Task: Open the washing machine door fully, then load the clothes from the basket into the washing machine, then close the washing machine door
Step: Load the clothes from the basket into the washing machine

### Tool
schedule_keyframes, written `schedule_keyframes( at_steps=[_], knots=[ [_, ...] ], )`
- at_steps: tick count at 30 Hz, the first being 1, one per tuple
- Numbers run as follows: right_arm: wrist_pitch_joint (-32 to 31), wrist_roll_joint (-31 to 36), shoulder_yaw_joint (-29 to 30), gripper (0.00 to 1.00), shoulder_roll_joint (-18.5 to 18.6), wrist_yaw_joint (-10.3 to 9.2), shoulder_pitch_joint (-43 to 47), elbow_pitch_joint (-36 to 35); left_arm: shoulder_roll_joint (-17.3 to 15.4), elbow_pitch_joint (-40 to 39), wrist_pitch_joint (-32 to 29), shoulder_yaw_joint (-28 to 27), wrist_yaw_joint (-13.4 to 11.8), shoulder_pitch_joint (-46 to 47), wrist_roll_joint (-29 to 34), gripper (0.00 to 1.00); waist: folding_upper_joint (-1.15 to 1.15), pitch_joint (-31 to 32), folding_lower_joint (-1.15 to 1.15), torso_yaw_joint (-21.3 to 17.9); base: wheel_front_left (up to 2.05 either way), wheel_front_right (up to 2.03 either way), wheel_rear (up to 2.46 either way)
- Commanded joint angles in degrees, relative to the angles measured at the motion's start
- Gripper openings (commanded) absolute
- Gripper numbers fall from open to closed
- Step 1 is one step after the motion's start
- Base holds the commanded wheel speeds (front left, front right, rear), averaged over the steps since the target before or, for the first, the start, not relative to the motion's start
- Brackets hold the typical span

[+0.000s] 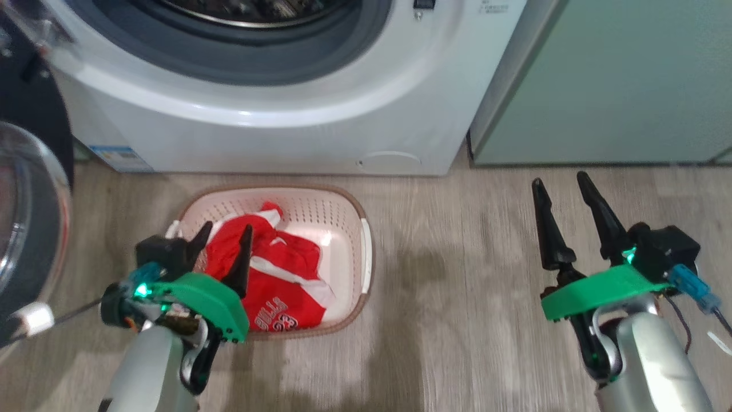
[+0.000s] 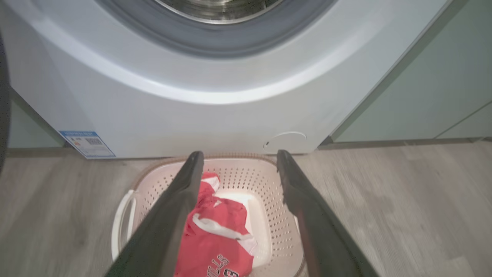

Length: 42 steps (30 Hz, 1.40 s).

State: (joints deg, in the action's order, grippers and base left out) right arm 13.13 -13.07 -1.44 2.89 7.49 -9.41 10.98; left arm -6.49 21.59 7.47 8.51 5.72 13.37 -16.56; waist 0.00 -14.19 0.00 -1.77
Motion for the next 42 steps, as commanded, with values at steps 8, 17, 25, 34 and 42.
schedule_keyframes(
  at_steps=[8, 17, 25, 34, 42],
  knots=[
    [0.79, 0.92, -3.49, 1.00, -0.02, 0.00, -5.27, -3.50, -1.13, 17.71, -4.42, 1.44, 1.46, 12.49, -3.23, 1.00, 0.00, -10.54, 0.00, -3.38, 0.00, 0.00, 0.00],
    [1.55, -0.43, -5.36, 1.00, -0.02, 0.00, -9.84, -6.01, -4.20, 32.40, -5.88, 4.76, 1.75, 24.39, -6.58, 1.00, 0.00, -23.00, 0.00, -6.76, 0.00, 0.00, 0.00],
    [1.83, -2.66, -6.30, 1.00, -0.02, 0.00, -12.38, -9.77, -8.69, 40.52, -6.58, 4.98, 1.76, 31.87, -8.02, 1.00, 0.00, -30.69, 0.00, -9.06, 0.00, 0.00, 0.00],
    [1.85, -4.28, -6.73, 1.00, -0.02, 0.00, -13.21, -12.32, -11.07, 45.67, -9.44, 5.61, 1.76, 36.47, -9.66, 1.00, 0.00, -35.09, 0.00, -10.01, 0.00, 0.00, 0.00],
    [1.86, -5.39, -7.29, 1.00, -0.02, 0.00, -14.02, -12.66, -12.10, 48.95, -12.29, 5.73, 1.76, 39.57, -11.37, 0.01, 0.00, -37.22, 0.00, -10.47, 0.00, 0.00, 0.00]
  ],
)
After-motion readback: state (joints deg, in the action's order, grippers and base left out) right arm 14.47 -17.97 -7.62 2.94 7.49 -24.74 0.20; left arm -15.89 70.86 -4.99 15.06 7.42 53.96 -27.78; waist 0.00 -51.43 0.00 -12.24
